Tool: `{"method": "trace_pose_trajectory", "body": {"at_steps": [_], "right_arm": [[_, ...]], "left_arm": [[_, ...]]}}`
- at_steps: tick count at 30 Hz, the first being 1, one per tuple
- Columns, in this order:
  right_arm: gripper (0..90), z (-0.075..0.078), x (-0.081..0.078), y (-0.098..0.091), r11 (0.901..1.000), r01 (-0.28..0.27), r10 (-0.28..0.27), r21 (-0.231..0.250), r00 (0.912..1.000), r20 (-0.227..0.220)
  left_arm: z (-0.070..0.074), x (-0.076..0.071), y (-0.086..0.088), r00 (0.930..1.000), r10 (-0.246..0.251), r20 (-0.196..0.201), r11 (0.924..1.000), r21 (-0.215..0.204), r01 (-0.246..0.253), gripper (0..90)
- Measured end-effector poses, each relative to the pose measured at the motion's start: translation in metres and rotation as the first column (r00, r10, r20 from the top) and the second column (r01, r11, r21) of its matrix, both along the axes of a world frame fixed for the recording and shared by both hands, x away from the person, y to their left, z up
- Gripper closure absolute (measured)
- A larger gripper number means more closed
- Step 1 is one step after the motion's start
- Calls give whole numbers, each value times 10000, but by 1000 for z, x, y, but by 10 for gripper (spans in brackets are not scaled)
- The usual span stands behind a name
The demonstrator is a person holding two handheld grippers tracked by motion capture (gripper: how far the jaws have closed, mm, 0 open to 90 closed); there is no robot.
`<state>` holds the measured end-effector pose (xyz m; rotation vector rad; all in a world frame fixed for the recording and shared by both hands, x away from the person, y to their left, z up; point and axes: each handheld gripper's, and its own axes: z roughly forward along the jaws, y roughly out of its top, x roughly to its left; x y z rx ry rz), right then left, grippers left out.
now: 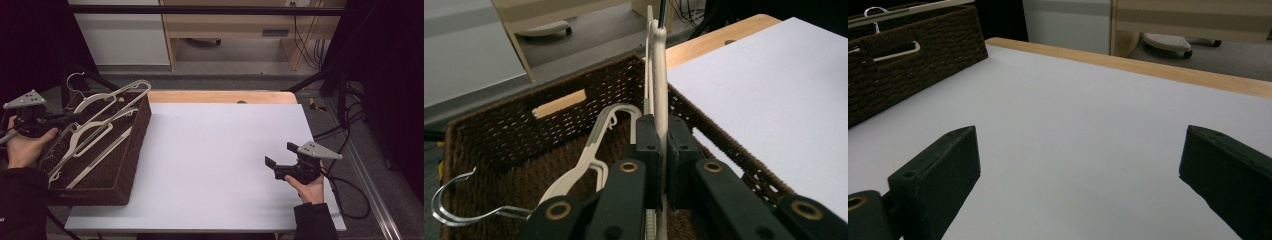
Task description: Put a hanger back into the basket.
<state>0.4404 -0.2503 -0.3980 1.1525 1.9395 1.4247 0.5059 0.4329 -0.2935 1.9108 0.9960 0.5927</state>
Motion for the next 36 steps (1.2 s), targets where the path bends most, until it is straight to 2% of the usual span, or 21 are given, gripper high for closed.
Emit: {"method": "trace_pose_trajectory", "body": {"at_steps": [5,8,12,14,19,21,23,27,30,31,33,36], "right_arm": [[34,0,0,-1,10000,6,-6,1,10000,5],[34,0,0,-1,10000,9,-9,-9,10000,-25],[34,0,0,0,10000,-8,8,-11,10000,-23],[34,-1,0,0,10000,-38,38,-7,10000,6],[34,0,0,-1,10000,29,-29,-7,10000,1],[34,0,0,0,10000,28,-28,5,10000,-18],[35,0,0,0,10000,18,-18,3,10000,-16],[35,0,0,-1,10000,-15,15,-18,10000,2],[36,1,0,-1,10000,10,-10,30,10000,34],[36,1,-1,-1,10000,8,-8,44,10000,-6],[36,1,0,-1,10000,8,-8,2,10000,-9],[37,0,0,-1,10000,9,-9,-6,10000,-18]], "left_arm": [[-5,-1,7,9999,63,-117,10000,-12,-63,863],[-8,-3,10,9996,127,-233,9998,125,-124,863],[-17,-6,17,9983,285,-501,9993,235,-274,863],[-25,-6,18,9960,419,-795,9985,377,-390,863],[-46,-8,17,9932,355,-1105,9993,-56,-364,862],[-54,-7,13,9913,423,-1245,9990,-94,-438,862],[-61,-6,10,9887,478,-1422,9984,-215,-514,862],[-74,-5,6,9802,667,-1866,9974,-132,-704,860],[-81,-5,10,9742,872,-2083,9945,-392,-974,853],[-83,-5,10,9687,1046,-2250,9921,-442,-1174,851],[-88,-5,13,9642,1394,-2257,9870,-465,-1536,841],[-88,-3,14,9532,1922,-2334,9796,-131,-2007,829]]}}
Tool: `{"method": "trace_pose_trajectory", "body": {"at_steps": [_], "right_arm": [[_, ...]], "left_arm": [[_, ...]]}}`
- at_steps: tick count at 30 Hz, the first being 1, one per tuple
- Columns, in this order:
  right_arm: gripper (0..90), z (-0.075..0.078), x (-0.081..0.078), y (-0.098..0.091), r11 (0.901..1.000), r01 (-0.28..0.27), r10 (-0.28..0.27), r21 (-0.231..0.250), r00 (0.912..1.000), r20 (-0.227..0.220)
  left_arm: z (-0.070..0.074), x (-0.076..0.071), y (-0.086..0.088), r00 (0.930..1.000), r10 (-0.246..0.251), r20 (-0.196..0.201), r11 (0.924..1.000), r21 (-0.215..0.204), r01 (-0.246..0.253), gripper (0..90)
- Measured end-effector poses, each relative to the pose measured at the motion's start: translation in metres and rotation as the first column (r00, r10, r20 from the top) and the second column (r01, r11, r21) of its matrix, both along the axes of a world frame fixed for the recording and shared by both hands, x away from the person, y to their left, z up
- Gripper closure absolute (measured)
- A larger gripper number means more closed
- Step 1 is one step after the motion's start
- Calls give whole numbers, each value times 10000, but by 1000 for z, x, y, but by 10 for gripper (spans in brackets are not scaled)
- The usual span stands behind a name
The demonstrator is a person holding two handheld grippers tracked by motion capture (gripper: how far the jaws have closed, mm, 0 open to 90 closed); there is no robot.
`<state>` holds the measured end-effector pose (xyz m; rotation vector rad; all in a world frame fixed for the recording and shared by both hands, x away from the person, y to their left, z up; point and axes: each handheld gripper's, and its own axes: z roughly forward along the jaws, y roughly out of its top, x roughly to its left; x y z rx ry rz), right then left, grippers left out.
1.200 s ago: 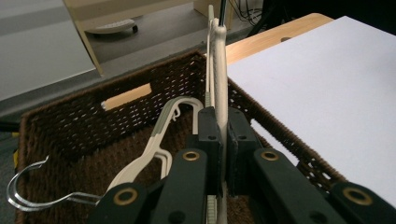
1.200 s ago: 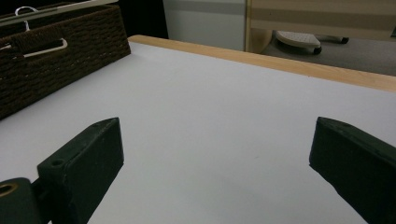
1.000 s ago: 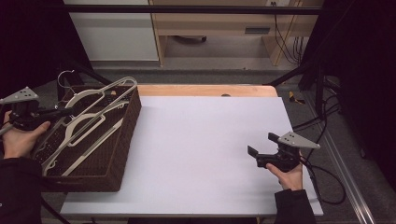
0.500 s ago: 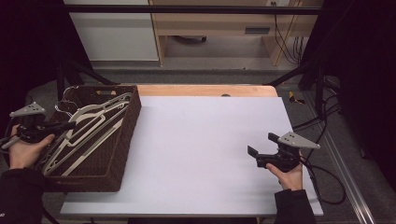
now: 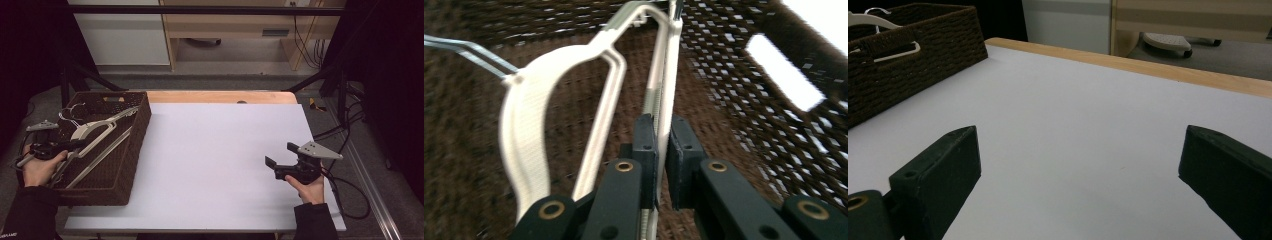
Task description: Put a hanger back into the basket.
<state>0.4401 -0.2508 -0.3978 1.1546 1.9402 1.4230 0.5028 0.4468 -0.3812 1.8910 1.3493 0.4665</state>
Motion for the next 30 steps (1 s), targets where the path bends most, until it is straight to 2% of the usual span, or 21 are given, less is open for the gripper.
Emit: {"method": "trace_pose_trajectory", "body": {"at_steps": [3,6,9,12,14,17,20,21,22,23,27,30], "right_arm": [[37,0,0,0,10000,-15,15,25,10000,-14],[37,-1,0,1,10000,-48,48,5,10000,13],[37,-2,1,1,10000,-28,28,13,10000,-50],[39,-3,1,1,10000,-33,33,8,10000,-82],[40,-3,1,1,10000,-48,48,-11,10000,-79],[40,-3,1,1,10000,-71,71,-2,10000,-47],[40,-2,0,-1,10000,-58,58,55,10000,5],[40,-1,-1,-2,9999,-104,104,101,9999,-8],[41,-1,-1,-2,9999,-53,53,124,10000,-32],[41,-1,-1,-2,9999,-67,68,115,10000,-24],[41,0,-2,-3,9998,-108,108,188,9999,8],[40,1,-3,-5,9997,-110,108,234,9999,77]], "left_arm": [[0,3,-3,9980,598,-206,9959,697,-582,804],[0,3,-4,9934,1125,-235,9865,1220,-1089,696],[1,1,-6,9909,1313,-286,9837,1277,-1267,614],[1,-1,-9,9894,1376,-460,9837,1234,-1310,571],[2,-1,-11,9892,1358,-542,9817,1416,-1270,535],[4,-2,-13,9873,1538,-405,9769,1560,-1458,472],[7,-7,-12,9870,1607,-2,9805,1148,-1596,409],[9,-10,-12,9879,1539,171,9842,862,-1548,398],[11,-14,-13,9885,1450,433,9883,408,-1468,393],[13,-18,-15,9886,1323,712,9910,84,-1332,386],[26,-34,-28,9852,781,1524,9964,-430,-724,346],[35,-44,-44,9784,205,2059,9960,-896,-20,311]]}}
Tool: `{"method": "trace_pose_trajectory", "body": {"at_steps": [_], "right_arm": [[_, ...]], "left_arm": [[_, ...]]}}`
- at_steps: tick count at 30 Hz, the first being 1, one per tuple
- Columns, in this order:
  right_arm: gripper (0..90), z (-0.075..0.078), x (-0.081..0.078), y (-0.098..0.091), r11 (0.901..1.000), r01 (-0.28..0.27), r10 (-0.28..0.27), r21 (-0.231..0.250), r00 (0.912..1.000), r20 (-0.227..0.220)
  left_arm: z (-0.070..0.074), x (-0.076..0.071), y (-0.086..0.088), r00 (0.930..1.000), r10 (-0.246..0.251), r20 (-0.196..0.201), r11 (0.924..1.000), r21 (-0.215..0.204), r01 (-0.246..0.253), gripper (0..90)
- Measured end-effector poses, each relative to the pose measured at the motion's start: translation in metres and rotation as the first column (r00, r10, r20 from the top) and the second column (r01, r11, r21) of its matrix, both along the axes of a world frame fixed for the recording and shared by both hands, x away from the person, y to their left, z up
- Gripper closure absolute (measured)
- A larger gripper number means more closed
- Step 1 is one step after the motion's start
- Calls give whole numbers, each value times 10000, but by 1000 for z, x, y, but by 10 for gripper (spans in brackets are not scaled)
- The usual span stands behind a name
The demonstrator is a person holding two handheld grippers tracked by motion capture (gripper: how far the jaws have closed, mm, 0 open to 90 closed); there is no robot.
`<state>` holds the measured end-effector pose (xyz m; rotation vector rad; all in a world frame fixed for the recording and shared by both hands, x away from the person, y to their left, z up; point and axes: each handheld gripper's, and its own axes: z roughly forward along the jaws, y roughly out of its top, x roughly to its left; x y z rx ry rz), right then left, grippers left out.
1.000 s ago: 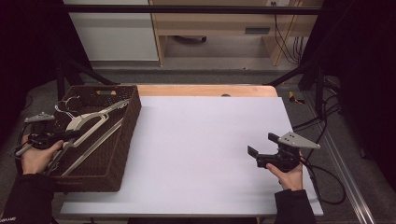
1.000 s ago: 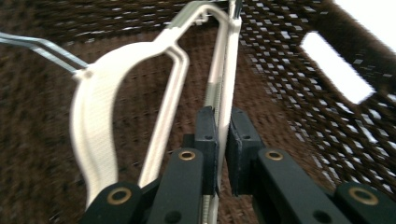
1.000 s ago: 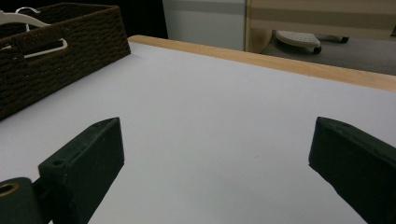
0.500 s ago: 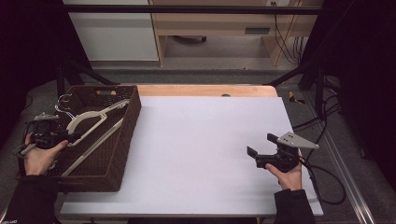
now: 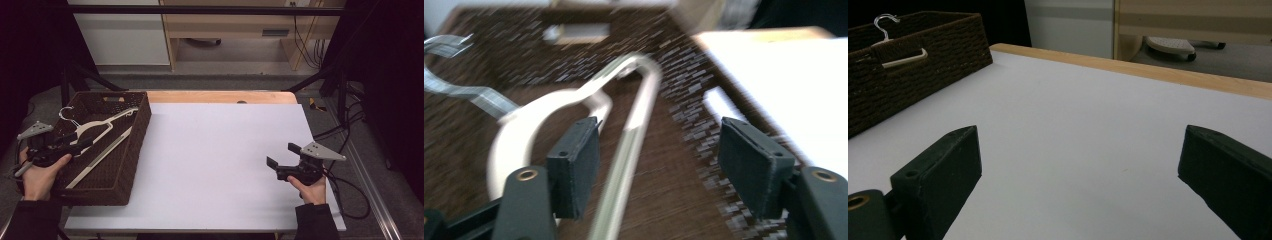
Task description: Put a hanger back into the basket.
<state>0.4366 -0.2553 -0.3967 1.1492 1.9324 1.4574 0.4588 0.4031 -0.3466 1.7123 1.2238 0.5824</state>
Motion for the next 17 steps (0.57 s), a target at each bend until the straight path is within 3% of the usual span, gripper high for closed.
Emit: {"method": "trace_pose_trajectory", "body": {"at_steps": [4,8,13,17], "right_arm": [[41,2,-3,-2,9999,-103,101,60,9998,185],[36,6,-6,-3,9994,-311,303,180,9988,388],[30,9,-9,-3,9988,-433,420,223,9974,578],[28,11,-11,-5,9984,-509,490,265,9964,687]], "left_arm": [[8,-10,-25,9941,-808,721,9956,-408,839,276],[10,-15,-54,9761,-1732,1315,9789,-862,1853,219],[5,-19,-90,9494,-2726,1560,9572,-555,2839,136],[-3,-22,-110,9386,-3081,1553,9458,-561,3198,89]]}}
